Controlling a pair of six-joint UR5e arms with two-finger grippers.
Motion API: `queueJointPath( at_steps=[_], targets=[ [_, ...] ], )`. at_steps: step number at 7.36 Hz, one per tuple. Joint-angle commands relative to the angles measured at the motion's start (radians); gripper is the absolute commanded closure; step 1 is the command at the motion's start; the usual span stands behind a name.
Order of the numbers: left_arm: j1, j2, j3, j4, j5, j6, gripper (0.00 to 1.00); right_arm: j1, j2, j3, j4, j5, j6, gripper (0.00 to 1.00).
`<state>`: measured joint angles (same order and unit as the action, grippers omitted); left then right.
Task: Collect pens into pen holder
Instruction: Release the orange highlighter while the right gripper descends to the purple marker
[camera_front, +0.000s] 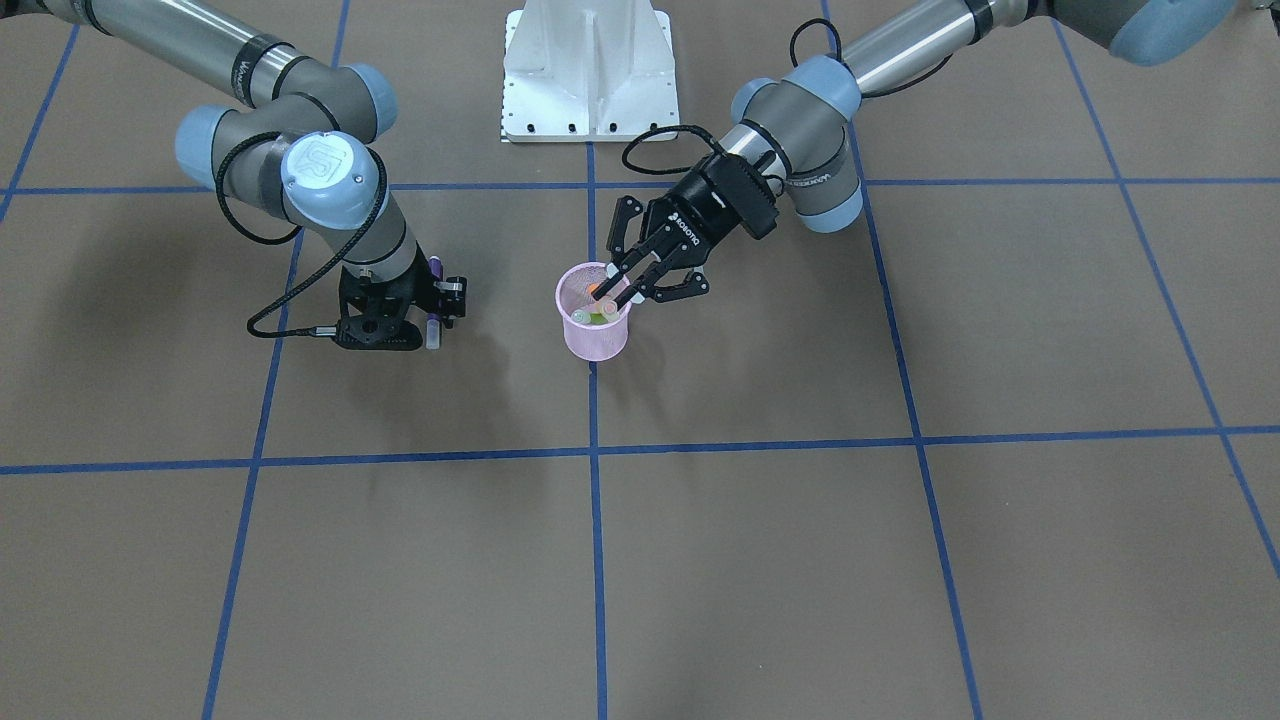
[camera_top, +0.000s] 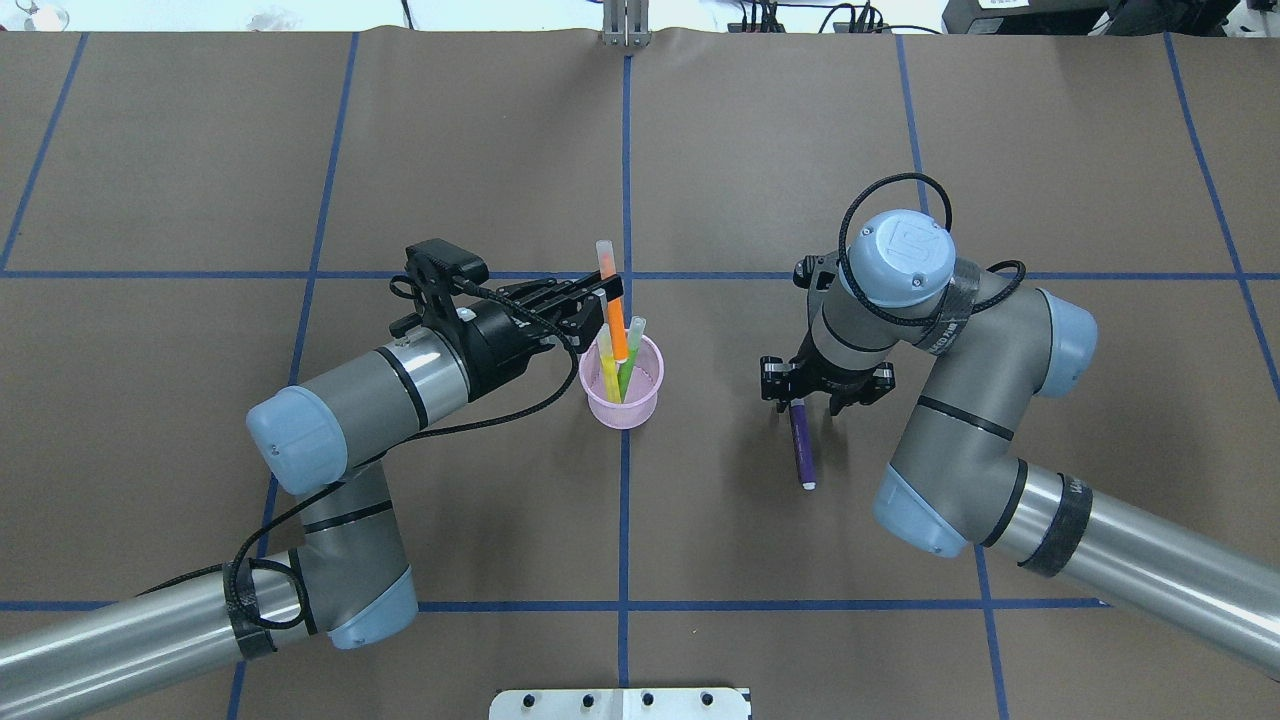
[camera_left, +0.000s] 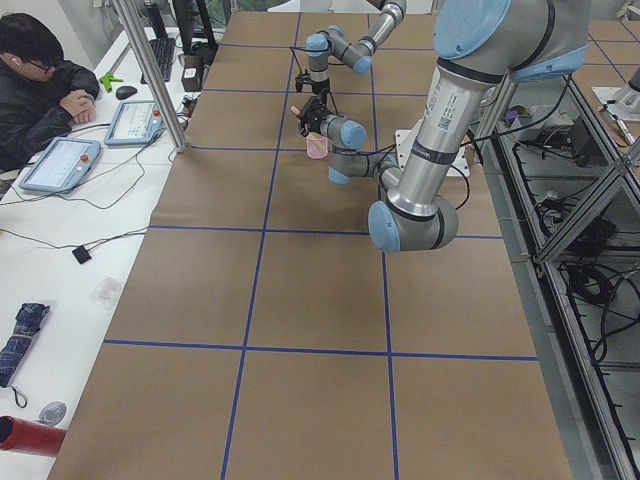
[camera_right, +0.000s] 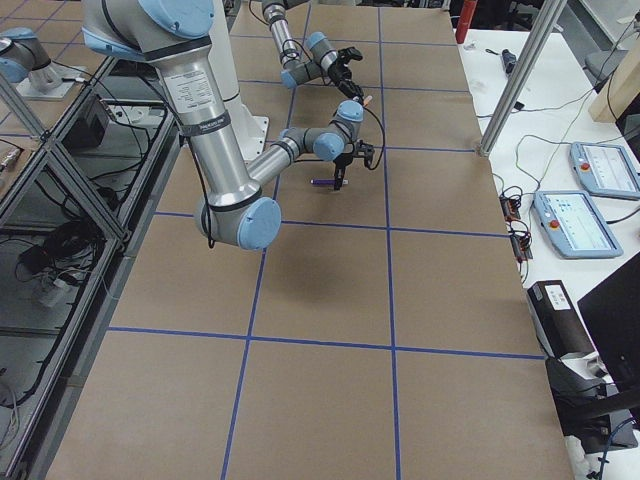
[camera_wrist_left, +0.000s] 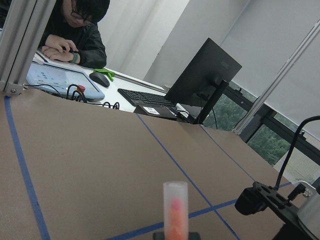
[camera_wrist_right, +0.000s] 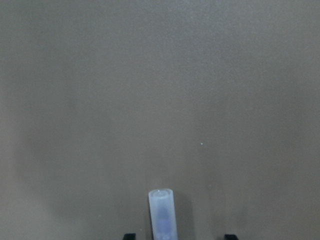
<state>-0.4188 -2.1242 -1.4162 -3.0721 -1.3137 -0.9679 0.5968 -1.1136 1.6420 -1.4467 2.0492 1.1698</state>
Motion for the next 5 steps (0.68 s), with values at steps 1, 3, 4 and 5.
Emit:
queueJointPath(
  at_steps=[1, 3, 4, 5],
  targets=[
    [0.0, 0.0, 0.014, -0.008, 0.001, 0.0, 1.0, 0.0, 0.0, -0.001, 0.0, 0.0, 0.001, 0.33],
    [0.003, -0.005, 0.023, -0.01, 0.001, 0.0, 1.0, 0.0, 0.001, -0.001, 0.0, 0.0, 0.001, 0.33],
    [0.003, -0.005, 0.023, -0.01, 0.001, 0.0, 1.0, 0.0, 0.001, 0.001, 0.0, 0.0, 0.001, 0.33],
    [0.003, -0.007, 0.023, -0.011, -0.001, -0.003, 0.79, 0.0, 0.001, -0.001, 0.0, 0.0, 0.001, 0.34]
  ],
)
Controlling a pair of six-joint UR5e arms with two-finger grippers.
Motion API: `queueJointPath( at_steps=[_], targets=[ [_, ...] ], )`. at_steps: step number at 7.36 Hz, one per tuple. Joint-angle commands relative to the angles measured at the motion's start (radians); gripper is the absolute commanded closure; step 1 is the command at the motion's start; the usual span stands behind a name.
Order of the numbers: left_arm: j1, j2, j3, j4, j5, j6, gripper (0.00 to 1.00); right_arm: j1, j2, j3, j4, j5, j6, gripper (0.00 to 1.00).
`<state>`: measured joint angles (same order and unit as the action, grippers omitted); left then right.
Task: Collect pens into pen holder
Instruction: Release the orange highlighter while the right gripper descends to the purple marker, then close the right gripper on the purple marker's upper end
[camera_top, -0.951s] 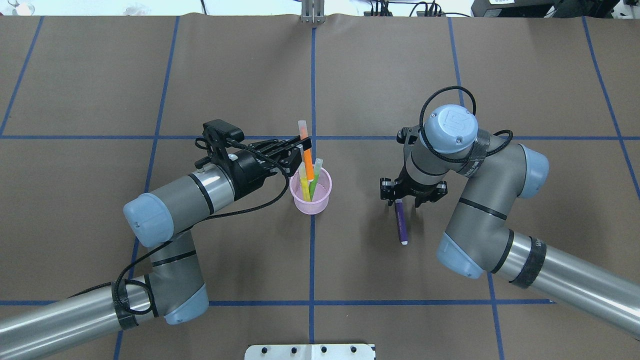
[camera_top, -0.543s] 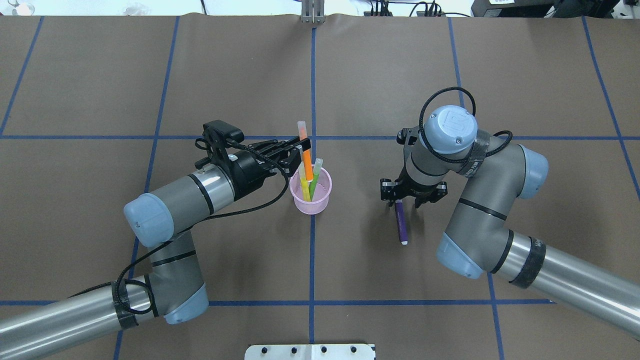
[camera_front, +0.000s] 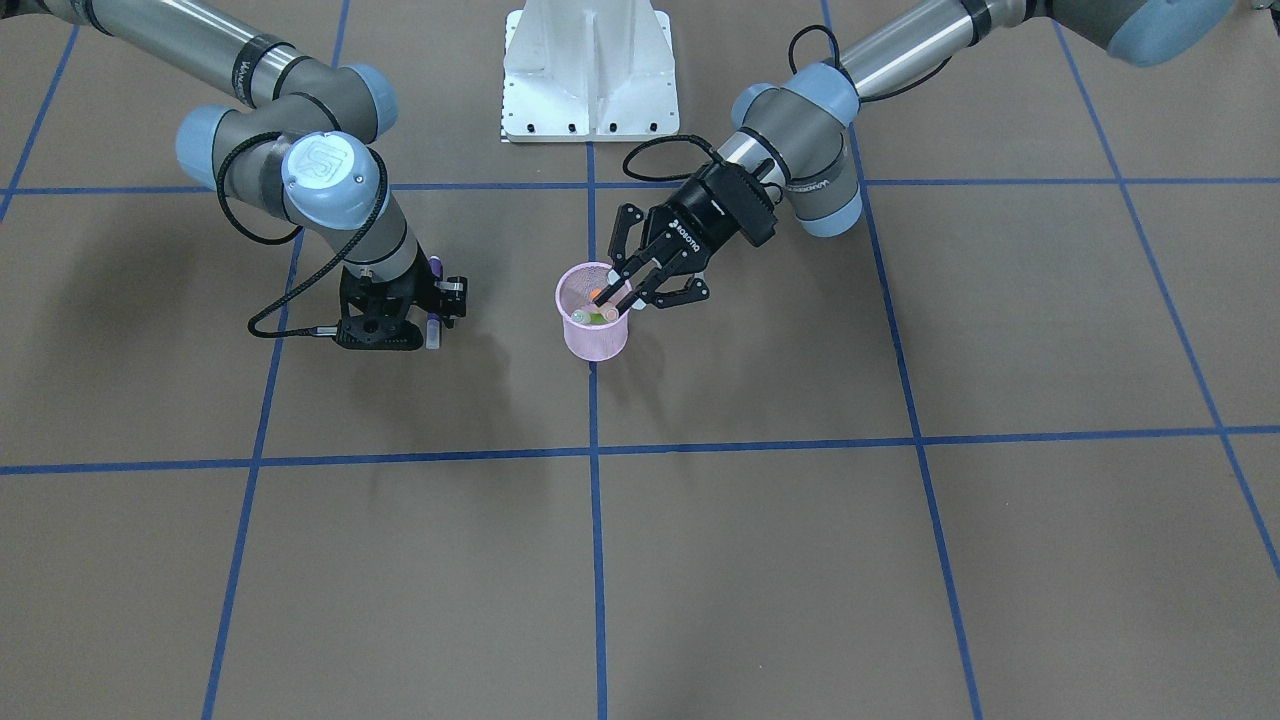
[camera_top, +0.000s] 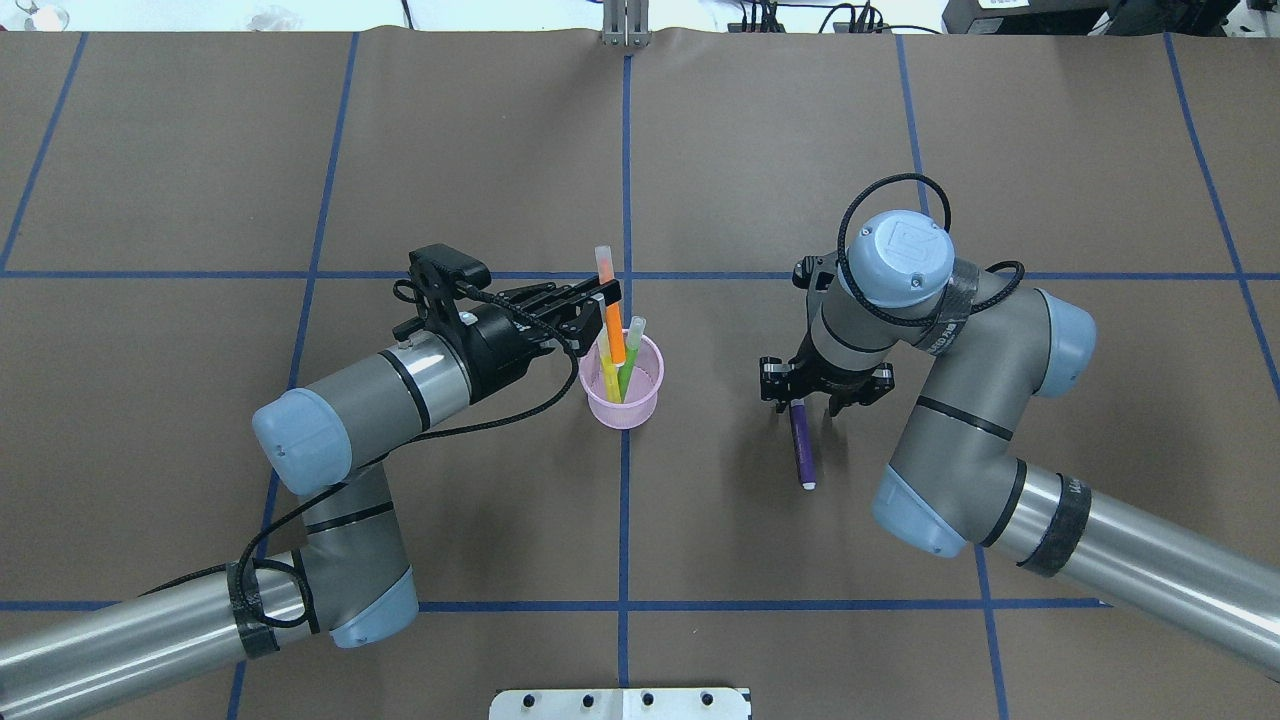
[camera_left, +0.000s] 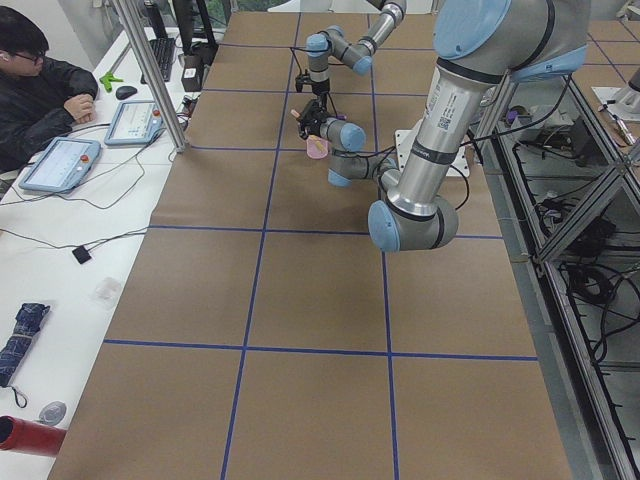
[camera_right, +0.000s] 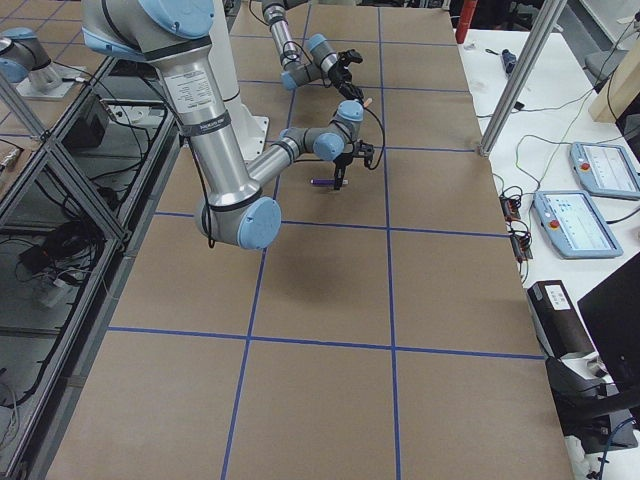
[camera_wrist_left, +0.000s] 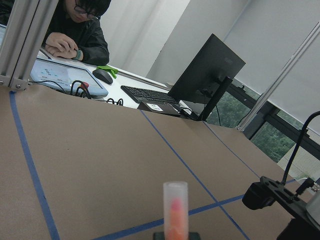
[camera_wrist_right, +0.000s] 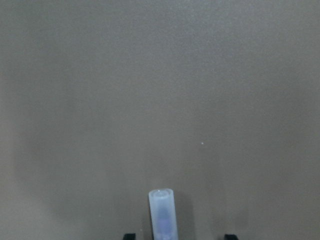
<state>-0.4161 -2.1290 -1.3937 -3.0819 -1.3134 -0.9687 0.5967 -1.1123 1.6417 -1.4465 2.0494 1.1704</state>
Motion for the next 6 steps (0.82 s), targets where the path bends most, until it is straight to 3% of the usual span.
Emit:
queueJointPath(
  at_steps=[1, 2, 3, 6],
  targets=[
    [0.0, -0.002, -0.001, -0.001, -0.003, -0.004, 0.45, 0.0, -0.001, 0.0, 0.0, 0.0, -0.001, 0.34],
    [0.0, -0.002, -0.001, -0.001, -0.003, -0.004, 0.19, 0.0, -0.001, 0.0, 0.0, 0.0, -0.001, 0.35],
    [0.003, -0.012, -0.001, 0.0, -0.003, -0.004, 0.01, 0.0, -0.001, 0.0, 0.0, 0.0, -0.001, 0.37],
    [0.003, -0.015, -0.002, 0.0, -0.001, -0.007, 0.01, -0.002, 0.0, 0.001, 0.006, 0.002, -0.003, 0.39]
  ],
)
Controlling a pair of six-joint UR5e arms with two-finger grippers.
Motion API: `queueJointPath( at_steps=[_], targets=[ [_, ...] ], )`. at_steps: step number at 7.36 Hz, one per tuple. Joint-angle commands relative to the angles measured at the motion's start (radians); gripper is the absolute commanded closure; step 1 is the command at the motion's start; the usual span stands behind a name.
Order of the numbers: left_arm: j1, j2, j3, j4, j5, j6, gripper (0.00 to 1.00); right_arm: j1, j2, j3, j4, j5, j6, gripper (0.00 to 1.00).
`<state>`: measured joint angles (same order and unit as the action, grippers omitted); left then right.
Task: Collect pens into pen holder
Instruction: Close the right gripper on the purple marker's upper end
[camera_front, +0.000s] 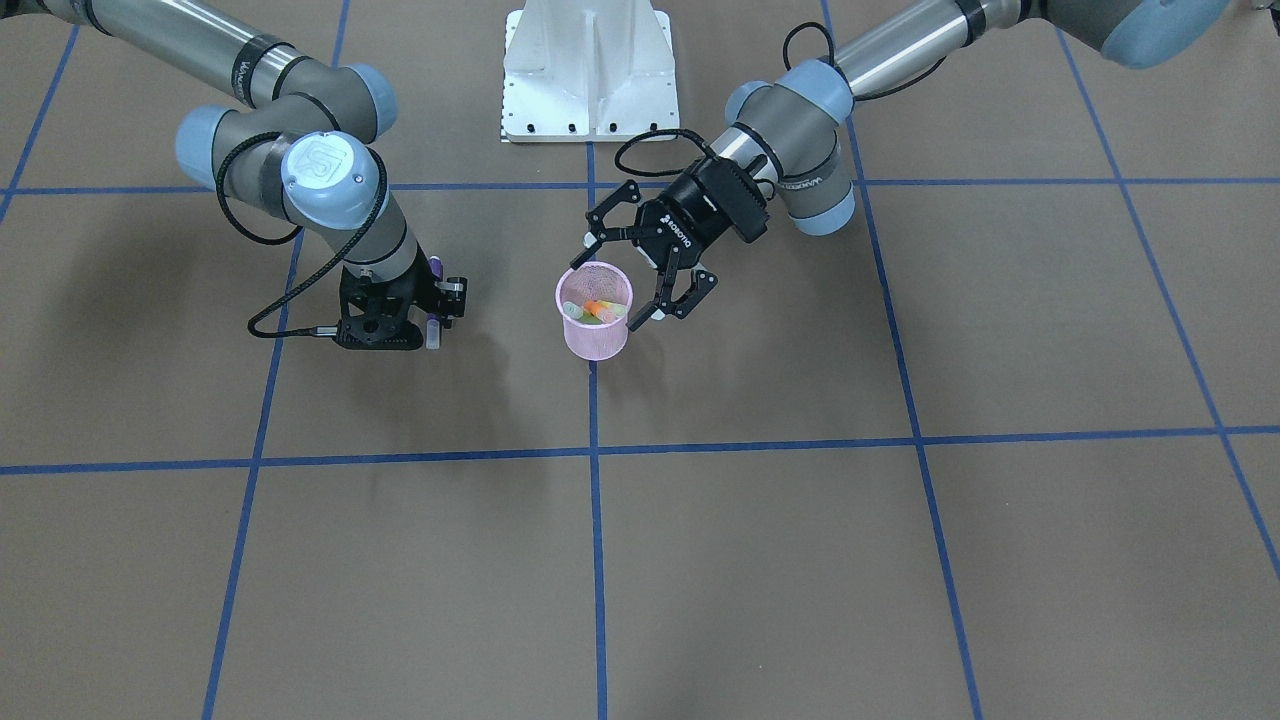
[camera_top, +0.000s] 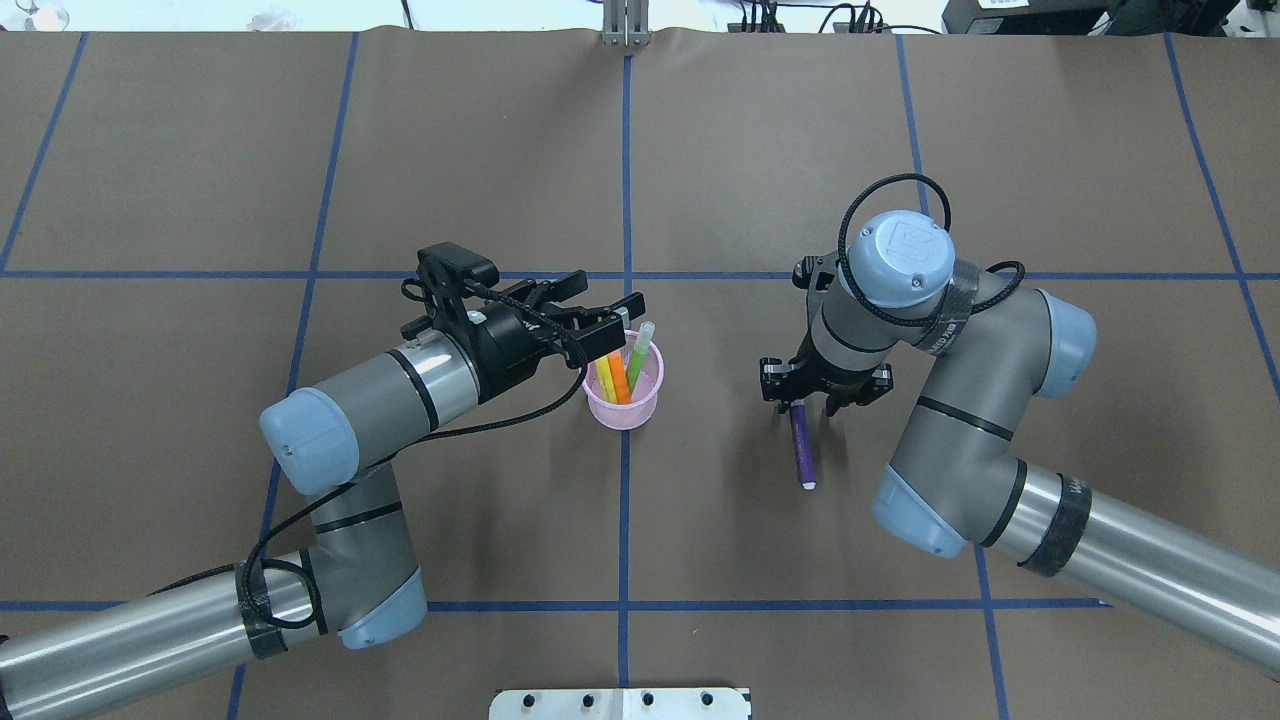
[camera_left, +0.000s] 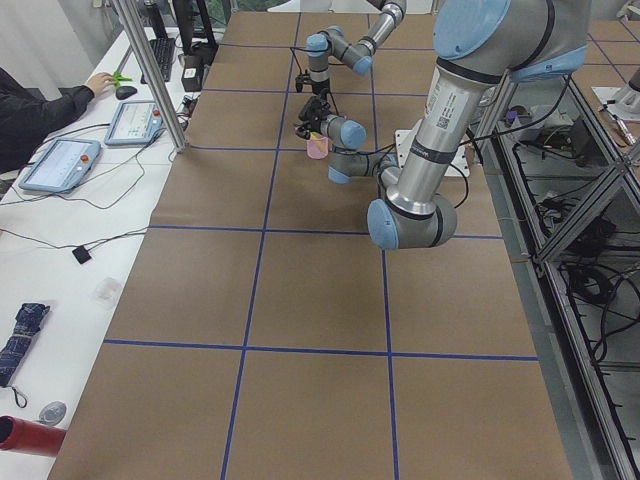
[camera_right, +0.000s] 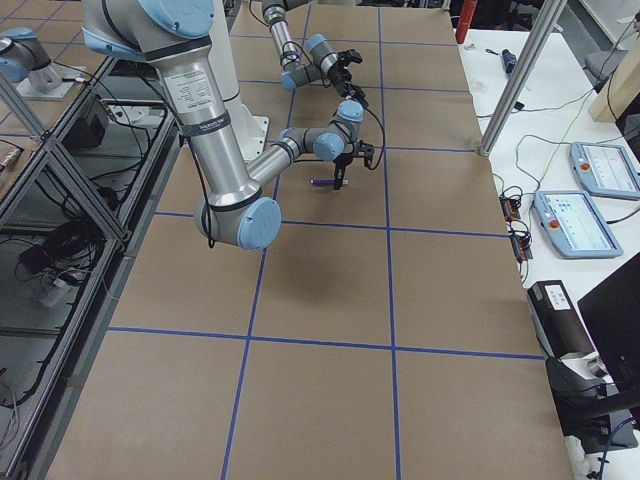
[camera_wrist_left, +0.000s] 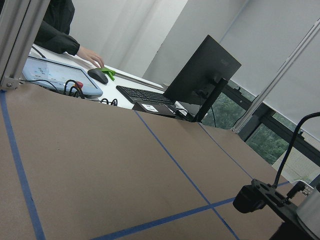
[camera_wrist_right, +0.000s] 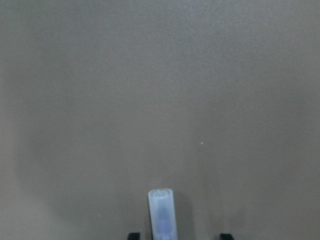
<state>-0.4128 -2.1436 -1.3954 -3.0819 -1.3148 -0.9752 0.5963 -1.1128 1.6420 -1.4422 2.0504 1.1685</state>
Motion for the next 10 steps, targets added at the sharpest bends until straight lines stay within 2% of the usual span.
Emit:
queueJointPath(
  at_steps=[1, 5, 10],
  targets=[
    [0.0, -0.001, -0.001, -0.001, 0.0, 0.0, 0.01, -0.001, 0.005, -0.001, 0.002, 0.001, 0.0, 0.41],
    [0.0, -0.001, -0.004, -0.001, 0.0, -0.002, 0.01, -0.003, 0.005, -0.004, 0.002, 0.001, 0.0, 0.52],
    [0.0, -0.001, -0.005, 0.0, 0.0, -0.002, 0.01, -0.01, 0.007, -0.004, 0.0, -0.001, 0.0, 0.53]
  ],
)
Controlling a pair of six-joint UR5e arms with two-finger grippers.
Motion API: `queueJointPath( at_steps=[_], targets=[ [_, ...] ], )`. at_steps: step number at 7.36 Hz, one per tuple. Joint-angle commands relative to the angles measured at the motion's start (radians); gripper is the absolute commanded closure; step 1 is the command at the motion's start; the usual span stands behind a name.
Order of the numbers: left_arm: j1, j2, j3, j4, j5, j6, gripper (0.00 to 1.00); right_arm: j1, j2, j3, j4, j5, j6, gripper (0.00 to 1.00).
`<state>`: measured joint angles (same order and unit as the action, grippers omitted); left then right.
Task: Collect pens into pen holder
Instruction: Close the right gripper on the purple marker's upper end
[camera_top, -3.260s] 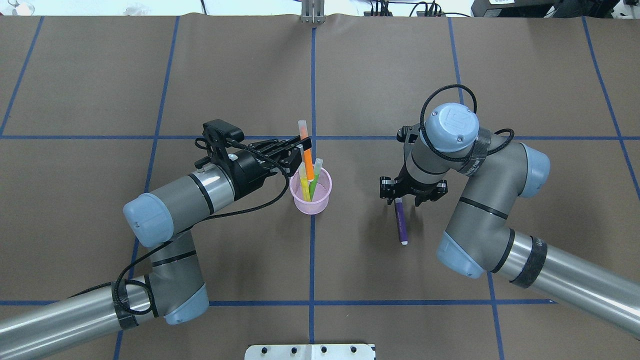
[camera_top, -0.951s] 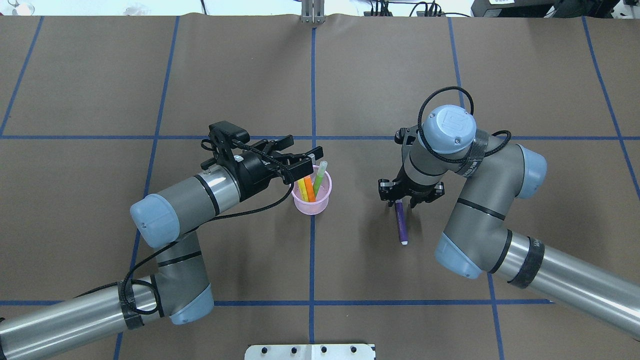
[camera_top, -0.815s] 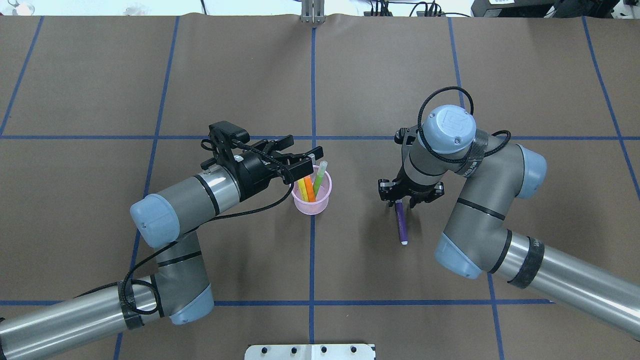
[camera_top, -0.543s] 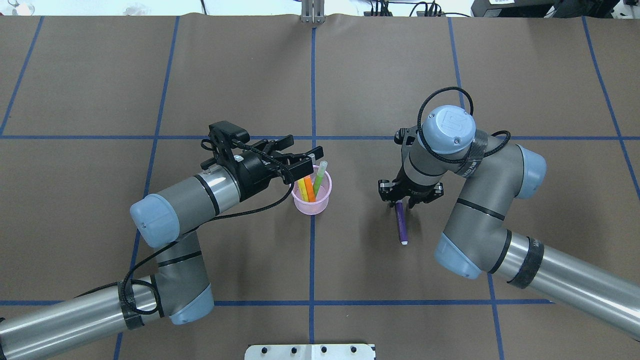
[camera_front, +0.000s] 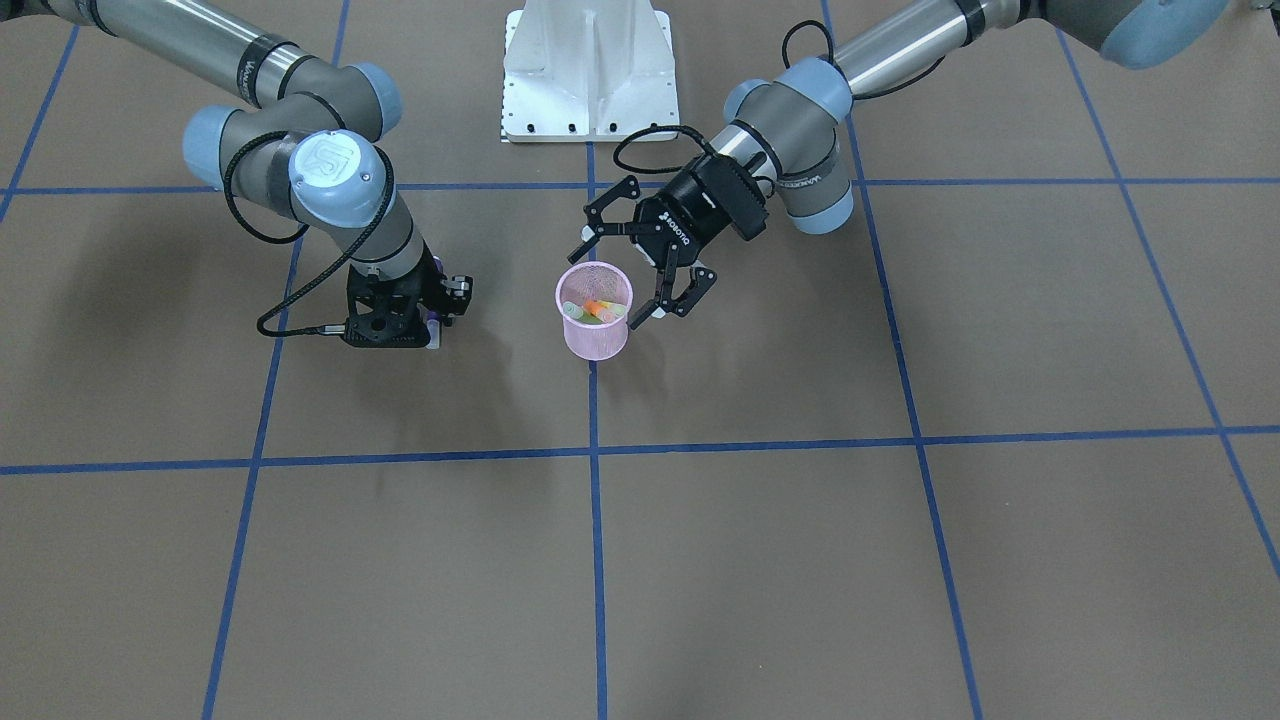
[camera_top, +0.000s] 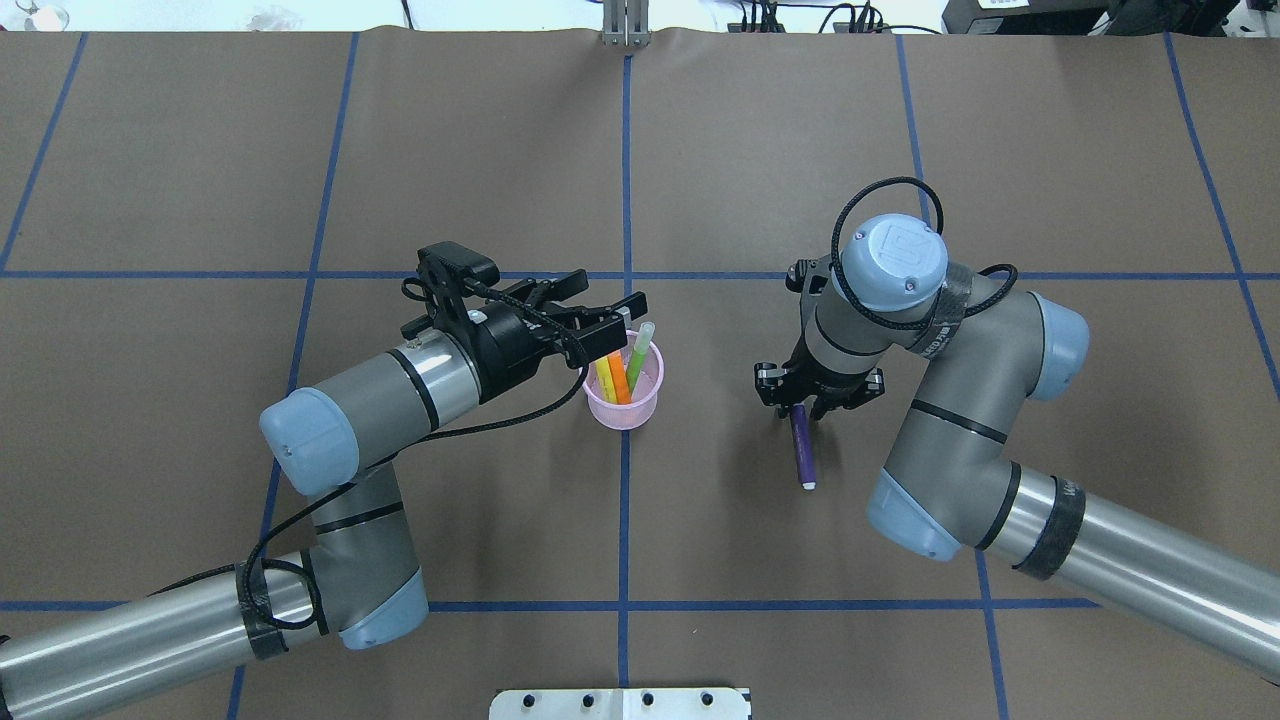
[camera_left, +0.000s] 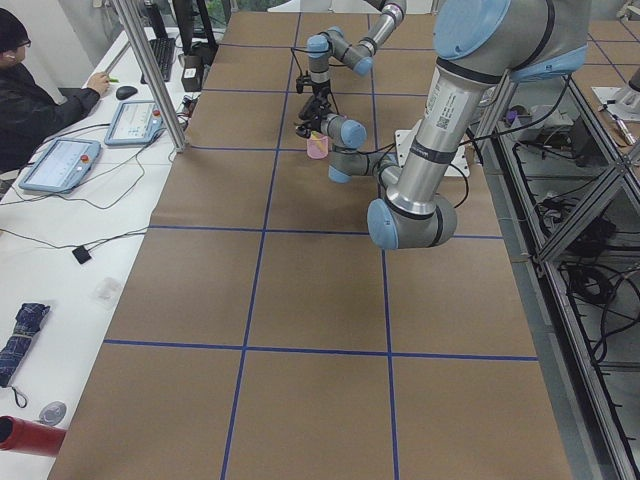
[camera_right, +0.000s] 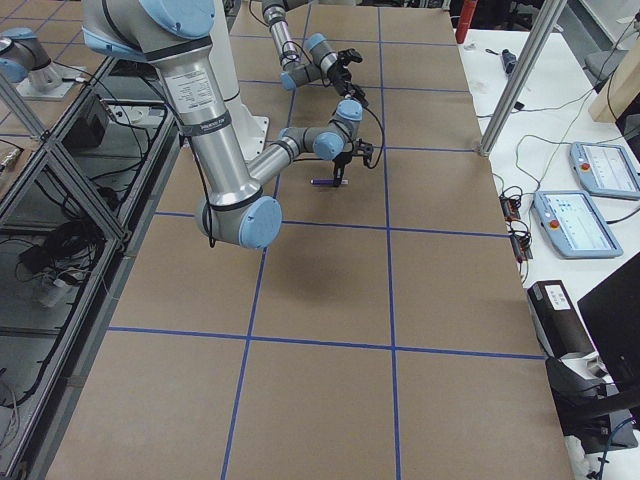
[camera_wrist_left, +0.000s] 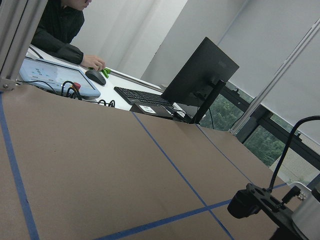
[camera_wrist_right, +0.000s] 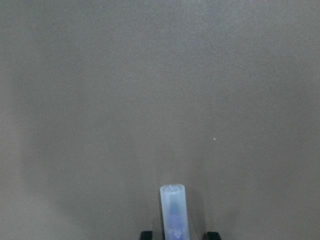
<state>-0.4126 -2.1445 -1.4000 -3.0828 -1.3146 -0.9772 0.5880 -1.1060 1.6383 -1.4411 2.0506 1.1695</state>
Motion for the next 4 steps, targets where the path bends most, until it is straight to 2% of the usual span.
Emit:
queueJointPath(
  at_steps=[1, 2, 4],
  targets=[
    [0.0, 0.0, 0.001, 0.001, 0.0, 0.0, 0.01, -0.002, 0.0, 0.0, -0.001, 0.0, -0.001, 0.54],
    [-0.002, 0.0, 0.001, 0.0, 0.0, 0.0, 0.01, -0.003, 0.0, -0.002, -0.001, -0.001, -0.001, 0.58],
    [-0.002, 0.0, 0.001, 0.0, 0.0, 0.0, 0.02, -0.007, -0.001, -0.003, -0.001, -0.001, -0.005, 0.98]
  ],
)
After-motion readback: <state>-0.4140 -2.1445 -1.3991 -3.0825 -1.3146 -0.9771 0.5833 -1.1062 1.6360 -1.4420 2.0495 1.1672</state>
